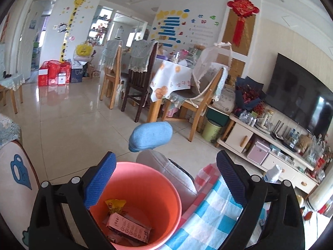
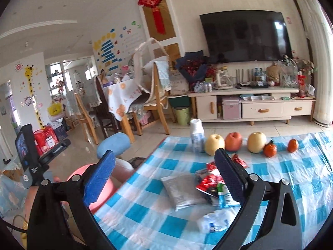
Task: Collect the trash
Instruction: 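Move both tools back over the table toward the remaining packets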
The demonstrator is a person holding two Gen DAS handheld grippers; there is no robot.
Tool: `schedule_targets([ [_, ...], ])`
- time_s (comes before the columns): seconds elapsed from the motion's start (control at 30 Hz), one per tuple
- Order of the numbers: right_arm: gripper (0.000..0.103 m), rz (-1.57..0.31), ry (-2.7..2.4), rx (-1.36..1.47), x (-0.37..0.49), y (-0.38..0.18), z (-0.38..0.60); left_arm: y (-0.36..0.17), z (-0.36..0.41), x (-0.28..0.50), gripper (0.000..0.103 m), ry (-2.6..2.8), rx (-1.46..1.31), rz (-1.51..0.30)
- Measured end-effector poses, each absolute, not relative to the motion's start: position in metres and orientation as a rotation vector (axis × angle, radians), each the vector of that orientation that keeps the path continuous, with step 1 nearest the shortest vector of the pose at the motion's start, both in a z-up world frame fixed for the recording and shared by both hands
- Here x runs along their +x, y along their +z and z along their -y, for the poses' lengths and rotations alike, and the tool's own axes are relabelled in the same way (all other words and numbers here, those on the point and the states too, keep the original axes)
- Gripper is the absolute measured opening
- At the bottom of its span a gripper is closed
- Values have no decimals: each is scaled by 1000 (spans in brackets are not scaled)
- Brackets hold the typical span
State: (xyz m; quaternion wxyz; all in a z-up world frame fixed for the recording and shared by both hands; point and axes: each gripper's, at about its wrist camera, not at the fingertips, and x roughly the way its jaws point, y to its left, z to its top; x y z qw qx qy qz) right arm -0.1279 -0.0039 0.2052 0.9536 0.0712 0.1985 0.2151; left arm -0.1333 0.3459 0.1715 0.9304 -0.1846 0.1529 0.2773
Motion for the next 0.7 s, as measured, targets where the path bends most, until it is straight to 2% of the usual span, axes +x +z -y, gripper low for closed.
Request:
schedule_targets([
  [0.27,97,-477,289,226,-85,170,96,168,-264,-91,96,386,-219,-418],
  [0.53,97,-600,208,216,-46,119,149,128,-190,-50,96,170,-129,-601],
  [0.7,97,-676,193,199,-26,91,167,108,-154,-27,96,4,-174,-691],
])
